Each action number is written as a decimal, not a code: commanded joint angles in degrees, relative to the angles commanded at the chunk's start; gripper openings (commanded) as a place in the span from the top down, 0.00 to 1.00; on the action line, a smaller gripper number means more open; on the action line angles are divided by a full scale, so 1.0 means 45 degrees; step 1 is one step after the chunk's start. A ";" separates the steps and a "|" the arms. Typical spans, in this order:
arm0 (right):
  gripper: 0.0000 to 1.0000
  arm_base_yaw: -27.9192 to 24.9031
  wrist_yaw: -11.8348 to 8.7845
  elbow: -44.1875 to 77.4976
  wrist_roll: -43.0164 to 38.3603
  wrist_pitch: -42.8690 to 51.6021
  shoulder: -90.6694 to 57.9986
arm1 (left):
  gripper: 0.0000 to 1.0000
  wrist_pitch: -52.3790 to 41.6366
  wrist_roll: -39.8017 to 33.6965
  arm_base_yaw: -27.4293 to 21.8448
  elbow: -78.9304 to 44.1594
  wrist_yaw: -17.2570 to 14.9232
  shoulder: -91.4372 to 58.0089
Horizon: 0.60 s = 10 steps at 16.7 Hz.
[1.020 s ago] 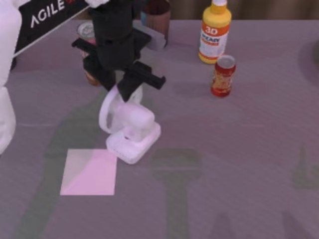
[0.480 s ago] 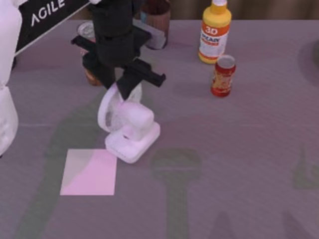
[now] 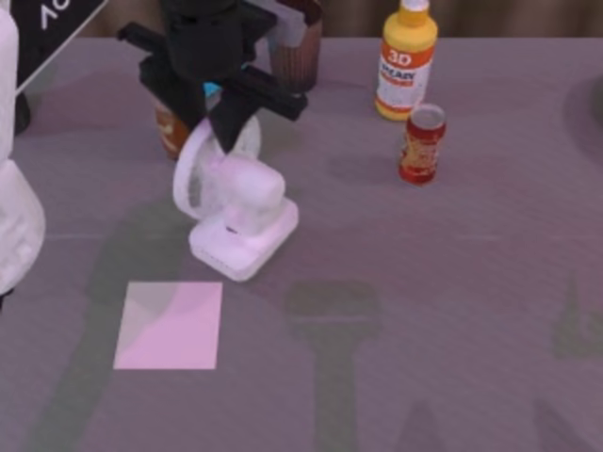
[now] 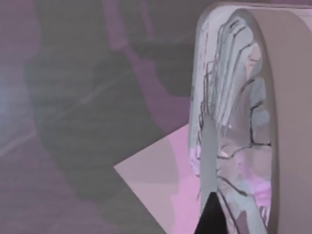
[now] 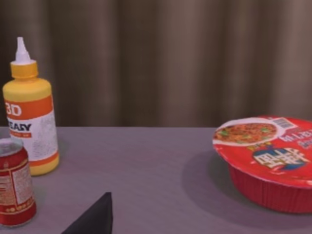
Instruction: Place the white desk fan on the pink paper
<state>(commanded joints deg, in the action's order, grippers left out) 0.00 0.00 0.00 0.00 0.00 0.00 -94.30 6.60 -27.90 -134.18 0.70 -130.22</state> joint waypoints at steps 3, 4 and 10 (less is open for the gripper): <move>0.00 0.0000 0.0000 0.0000 0.0000 0.0000 0.0000 | 1.00 0.0032 0.0019 -0.0073 0.0026 0.0006 0.0057; 0.00 0.0000 0.0000 0.0000 0.0000 0.0000 0.0000 | 1.00 0.0032 0.0019 -0.0073 0.0026 0.0006 0.0057; 0.00 0.0000 0.0000 0.0000 0.0000 0.0000 0.0000 | 1.00 -0.0384 -0.2774 -0.0040 0.1401 0.0551 0.0863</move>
<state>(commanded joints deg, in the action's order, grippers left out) 0.00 0.00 0.00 0.00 0.00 0.00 -96.03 -5.88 -28.08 -127.88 3.18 -126.34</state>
